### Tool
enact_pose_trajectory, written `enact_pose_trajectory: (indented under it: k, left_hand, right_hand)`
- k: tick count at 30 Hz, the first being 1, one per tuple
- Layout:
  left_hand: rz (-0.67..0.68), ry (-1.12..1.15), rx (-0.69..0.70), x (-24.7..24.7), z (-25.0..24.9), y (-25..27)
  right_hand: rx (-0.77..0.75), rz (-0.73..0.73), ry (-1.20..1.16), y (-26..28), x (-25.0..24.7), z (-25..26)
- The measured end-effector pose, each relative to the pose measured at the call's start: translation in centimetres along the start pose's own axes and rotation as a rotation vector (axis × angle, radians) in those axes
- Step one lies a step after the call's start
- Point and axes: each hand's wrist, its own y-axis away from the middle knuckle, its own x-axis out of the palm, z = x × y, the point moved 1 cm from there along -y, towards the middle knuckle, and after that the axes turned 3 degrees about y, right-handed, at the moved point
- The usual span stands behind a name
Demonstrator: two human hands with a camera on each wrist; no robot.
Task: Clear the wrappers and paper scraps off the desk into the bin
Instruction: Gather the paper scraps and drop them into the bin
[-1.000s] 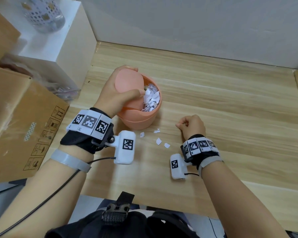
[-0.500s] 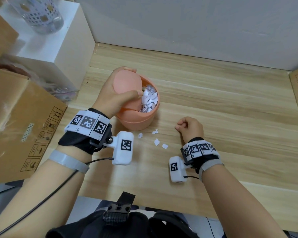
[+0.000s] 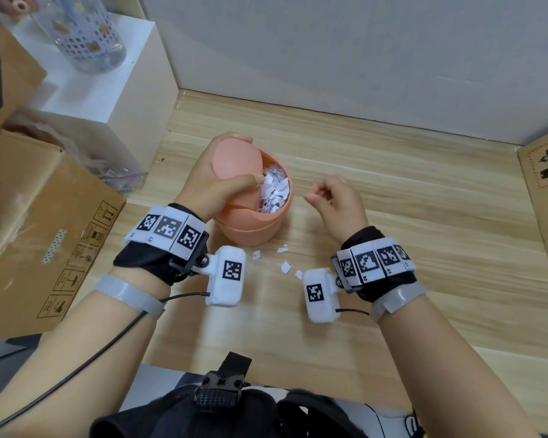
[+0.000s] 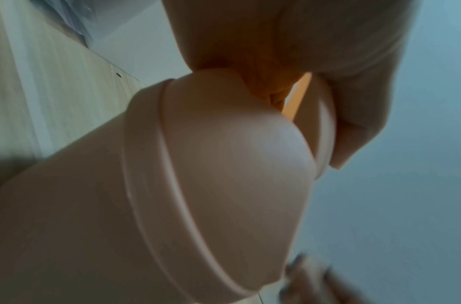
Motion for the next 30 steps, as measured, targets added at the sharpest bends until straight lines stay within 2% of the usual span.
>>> enact_pose_trajectory:
  k: [2, 4, 8, 12, 16, 19, 21, 23, 26, 28, 30]
  left_hand:
    - [0.001, 0.021, 0.001, 0.0, 0.1, 0.0]
    - [0.009, 0.029, 0.007, 0.1, 0.0, 0.0]
    - [0.026, 0.027, 0.016, 0.0, -0.2, -0.1]
    - [0.024, 0.013, 0.023, 0.0, -0.2, -0.1]
    - [0.024, 0.003, 0.014, -0.1, -0.2, -0.1]
    - [0.020, -0.005, 0.006, -0.1, -0.2, 0.0]
    - [0.020, -0.008, 0.003, -0.1, -0.1, -0.1]
    - [0.020, -0.011, 0.004, -0.1, -0.1, -0.1]
    - [0.012, -0.016, 0.006, -0.1, 0.1, -0.2]
    - [0.014, -0.022, 0.009, -0.1, 0.1, -0.1]
    - [0.015, -0.031, 0.012, -0.1, 0.1, -0.1]
  right_hand:
    - [-0.159, 0.012, -0.028, -0.8, -0.6, 4.1]
    - [-0.214, 0.082, 0.020, -1.5, -0.5, 6.3]
    - [-0.223, 0.167, 0.237, -2.2, -0.1, 6.7]
    - [-0.197, 0.118, 0.252, -2.5, -0.2, 6.6]
    - [-0.170, 0.129, 0.213, -2.3, -0.2, 6.6]
    - [-0.199, 0.057, 0.183, -1.4, -0.8, 5.4]
    - [-0.152, 0.025, 0.050, -0.4, -1.3, 3.3]
    - [-0.014, 0.081, -0.042, 1.1, -1.1, 0.5]
    - [0.194, 0.310, 0.081, 3.9, 0.6, -4.1]
    - [0.228, 0.420, 0.197, 5.4, 2.1, -5.9]
    - [0.195, 0.436, 0.332, 6.3, 3.2, -6.8]
